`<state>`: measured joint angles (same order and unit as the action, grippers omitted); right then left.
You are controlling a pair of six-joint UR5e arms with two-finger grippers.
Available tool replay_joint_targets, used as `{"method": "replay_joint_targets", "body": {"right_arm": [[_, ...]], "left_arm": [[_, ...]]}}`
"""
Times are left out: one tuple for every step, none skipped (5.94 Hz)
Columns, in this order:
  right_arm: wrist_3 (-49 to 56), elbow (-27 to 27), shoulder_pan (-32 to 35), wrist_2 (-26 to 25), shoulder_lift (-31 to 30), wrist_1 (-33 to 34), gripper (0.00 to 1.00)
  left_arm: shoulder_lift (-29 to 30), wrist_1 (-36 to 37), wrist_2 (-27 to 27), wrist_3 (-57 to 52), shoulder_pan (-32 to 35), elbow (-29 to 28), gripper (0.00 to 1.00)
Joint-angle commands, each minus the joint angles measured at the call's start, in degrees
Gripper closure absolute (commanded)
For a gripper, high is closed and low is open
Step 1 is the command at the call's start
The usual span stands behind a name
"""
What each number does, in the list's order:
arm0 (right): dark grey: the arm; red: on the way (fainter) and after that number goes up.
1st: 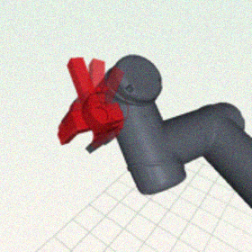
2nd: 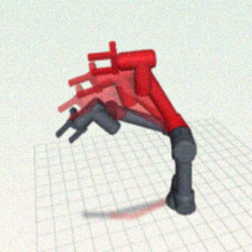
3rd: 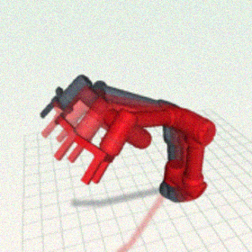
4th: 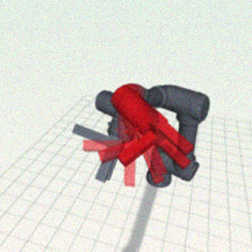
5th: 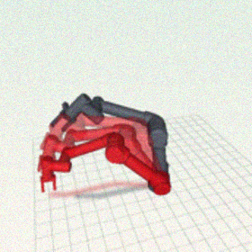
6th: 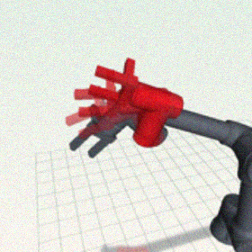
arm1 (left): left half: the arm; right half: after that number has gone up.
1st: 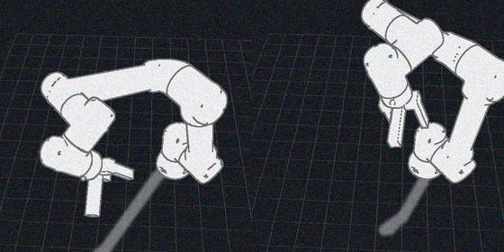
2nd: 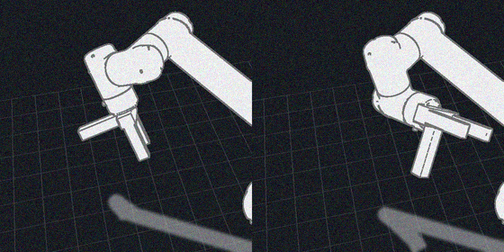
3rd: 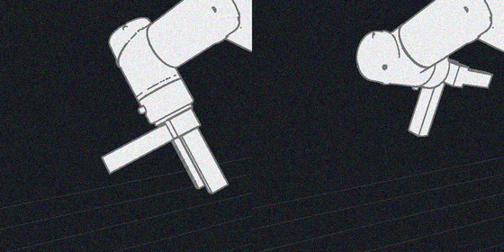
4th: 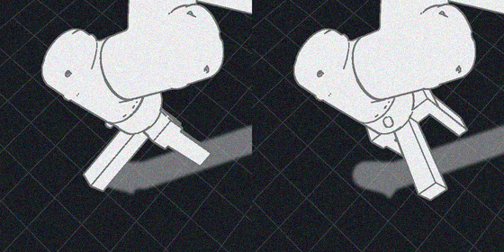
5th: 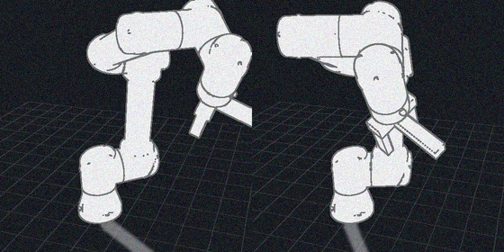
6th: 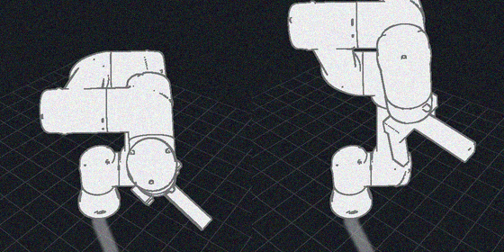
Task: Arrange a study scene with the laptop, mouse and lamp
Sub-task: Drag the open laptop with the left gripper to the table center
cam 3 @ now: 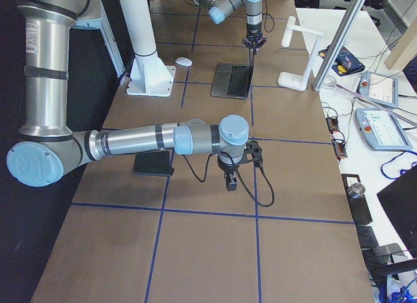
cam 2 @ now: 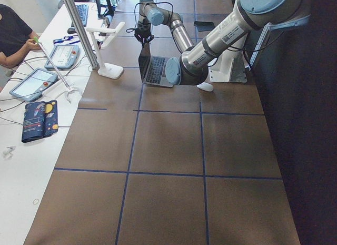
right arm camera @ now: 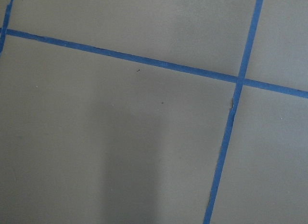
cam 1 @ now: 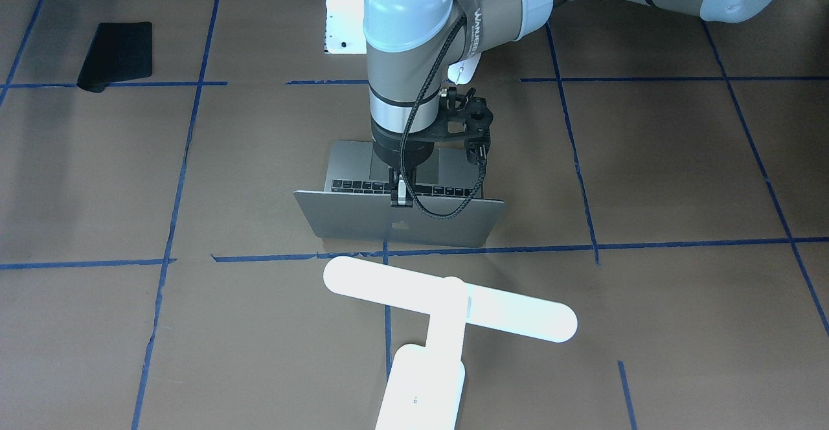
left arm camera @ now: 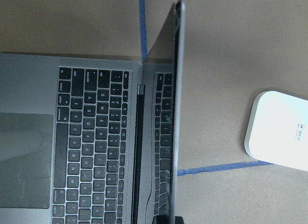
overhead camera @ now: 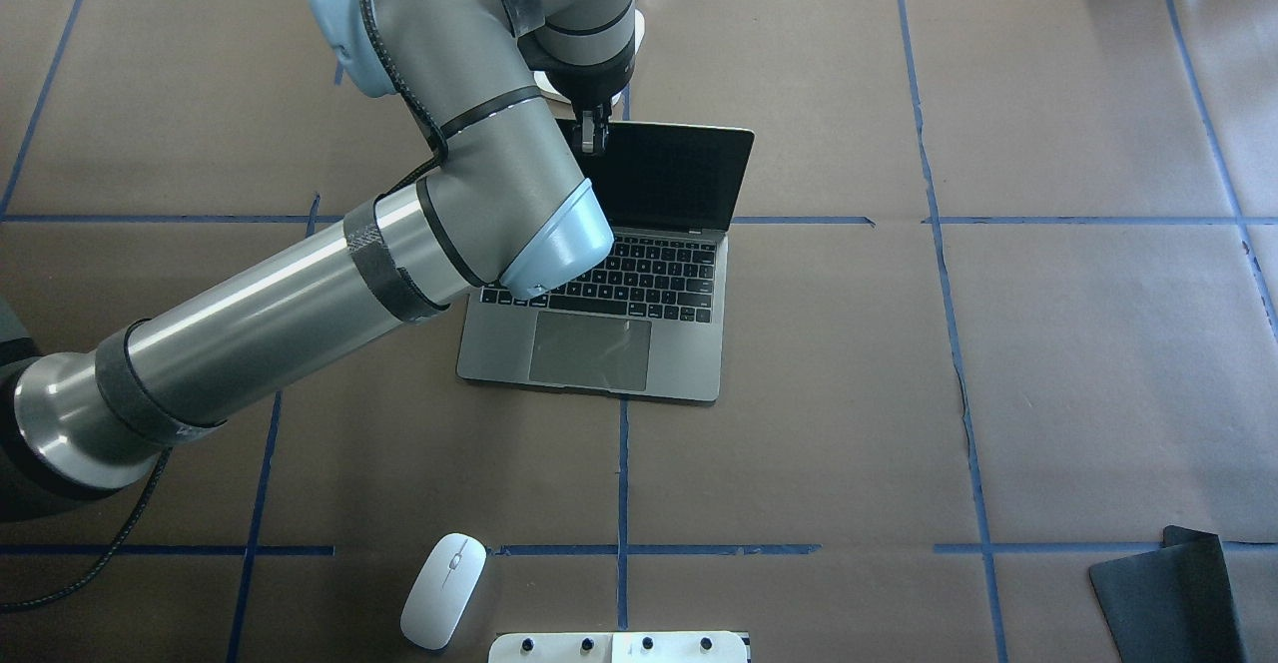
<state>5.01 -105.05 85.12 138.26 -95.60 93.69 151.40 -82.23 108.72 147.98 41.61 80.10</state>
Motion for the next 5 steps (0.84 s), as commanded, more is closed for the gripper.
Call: {"method": "replay_joint_targets", "body": {"right_arm": [[0.0, 0.0, -0.1, 0.0, 0.0, 0.0, 0.00], [0.0, 0.1, -0.1, 0.0, 0.0, 0.0, 0.00], [0.0, 0.3, -0.1, 0.0, 0.1, -0.1, 0.00], [0.2, 0.3, -0.1, 0.0, -0.1, -0.3, 0.00], [0.3, 0.2, -0.1, -0.1, 0.0, -0.5, 0.00]], "left_arm": [[0.2, -0.1, -0.9, 1.0, 0.4, -0.8, 1.00], [0.2, -0.2, -0.9, 2.5, 0.7, -1.1, 1.00], [0.0, -0.2, -0.9, 2.4, 0.8, -1.1, 0.95], [-0.1, -0.7, -1.0, 1.7, 0.9, -1.1, 0.79], [-0.2, -1.3, -0.9, 1.5, 2.1, -1.1, 0.59]]}}
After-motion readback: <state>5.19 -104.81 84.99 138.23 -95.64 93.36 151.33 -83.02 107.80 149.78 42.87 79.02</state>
